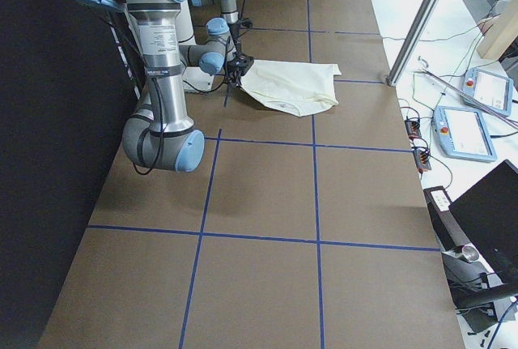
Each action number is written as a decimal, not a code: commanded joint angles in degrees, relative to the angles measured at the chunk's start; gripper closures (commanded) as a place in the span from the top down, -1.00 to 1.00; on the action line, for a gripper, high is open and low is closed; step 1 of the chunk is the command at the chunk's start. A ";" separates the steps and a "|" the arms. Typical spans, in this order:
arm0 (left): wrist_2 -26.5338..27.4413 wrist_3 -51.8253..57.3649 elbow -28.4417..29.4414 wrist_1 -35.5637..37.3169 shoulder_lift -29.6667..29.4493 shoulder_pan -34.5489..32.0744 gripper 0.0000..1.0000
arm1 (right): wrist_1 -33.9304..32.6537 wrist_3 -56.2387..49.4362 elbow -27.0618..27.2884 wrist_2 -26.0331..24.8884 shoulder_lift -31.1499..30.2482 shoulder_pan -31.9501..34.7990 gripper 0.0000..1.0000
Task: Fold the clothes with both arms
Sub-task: 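Lower both grippers to the shirt edge nearest the robot and grasp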
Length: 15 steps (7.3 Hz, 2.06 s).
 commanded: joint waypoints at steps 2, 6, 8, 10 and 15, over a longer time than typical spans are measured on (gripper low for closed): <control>0.95 0.29 0.05 0.04 -0.06 -0.99 0.26 | 0.00 0.02 0.27 0.00 0.00 0.09 -1.00; 2.89 0.03 0.22 -0.05 -0.14 -1.00 0.26 | 0.00 0.02 0.36 0.00 0.00 0.09 -1.00; 2.89 0.03 0.75 -0.05 -0.14 -0.73 0.21 | 0.00 0.02 0.36 0.00 0.00 0.09 -1.00; 2.80 0.02 1.19 -0.05 -0.41 -0.56 -0.36 | 0.00 0.02 0.62 0.00 -0.09 0.18 -1.00; 2.54 0.37 -4.04 2.39 0.20 -0.11 -1.00 | -0.09 0.02 0.88 0.00 -1.49 0.10 -1.00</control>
